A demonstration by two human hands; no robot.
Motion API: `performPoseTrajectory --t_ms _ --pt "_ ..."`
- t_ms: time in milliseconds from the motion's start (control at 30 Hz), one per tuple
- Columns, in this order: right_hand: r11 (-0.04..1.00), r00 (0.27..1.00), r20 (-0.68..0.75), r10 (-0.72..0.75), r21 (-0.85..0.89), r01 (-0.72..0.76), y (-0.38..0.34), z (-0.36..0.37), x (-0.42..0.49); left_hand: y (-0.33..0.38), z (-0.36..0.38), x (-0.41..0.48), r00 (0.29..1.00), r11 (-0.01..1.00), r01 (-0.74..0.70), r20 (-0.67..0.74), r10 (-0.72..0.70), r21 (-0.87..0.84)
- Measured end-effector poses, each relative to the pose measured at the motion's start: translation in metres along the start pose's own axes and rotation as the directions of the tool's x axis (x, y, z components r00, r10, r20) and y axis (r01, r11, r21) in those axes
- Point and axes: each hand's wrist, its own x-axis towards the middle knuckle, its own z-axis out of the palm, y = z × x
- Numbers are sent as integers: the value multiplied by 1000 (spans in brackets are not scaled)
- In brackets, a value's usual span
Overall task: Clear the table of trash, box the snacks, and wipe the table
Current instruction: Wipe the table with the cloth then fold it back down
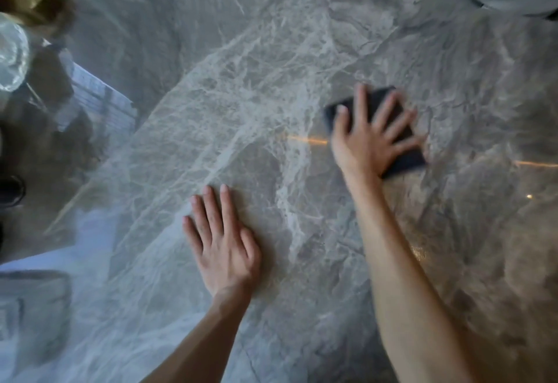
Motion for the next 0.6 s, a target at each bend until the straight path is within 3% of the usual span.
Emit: performPoseTrajectory --t_ms 67,100,133,200,300,333,400,467,500,533,600 --pt "977 977 3 -215 10 215 -47 12 -23 1 1 0 1000 1000 -2 -12 2 -2" --pt "932 932 6 -363 0 363 -56 14 -48 1 0 -1 1000 1000 -8 -14 8 -1" --pt "874 874 22 -485 -3 485 -53 14 -76 1 0 -1 1000 1000 -13 -25 13 -7" --pt "809 808 61 -587 -4 588 -10 11 -120 0 0 0 999 1000 -11 -53 10 -14" --pt "867 876 71 -477 -128 482 94 -12 -122 0 2 0 998 1000 -5 -57 4 -17" --pt "911 926 60 -372 -165 377 121 -18 -100 0 3 -1 998 1000 -8 -56 7 -14" --pt "991 999 20 -27 -130 29 143 -26 -37 0 4 0 998 1000 -11 -56 11 -3" --pt "975 975 -4 220 4 -220 106 -24 10 0 5 0 999 1000 -6 -53 6 7" --pt "977 977 -7 212 24 -212 76 -17 13 -1 4 0 999 1000 -8 -43 8 6" --pt "993 993 -26 113 19 -113 46 -8 3 0 3 0 999 1000 -9 -41 9 -1" --pt "978 978 -34 -208 6 208 5 -1 -57 1 2 -1 999 1000 -7 -46 7 -16"
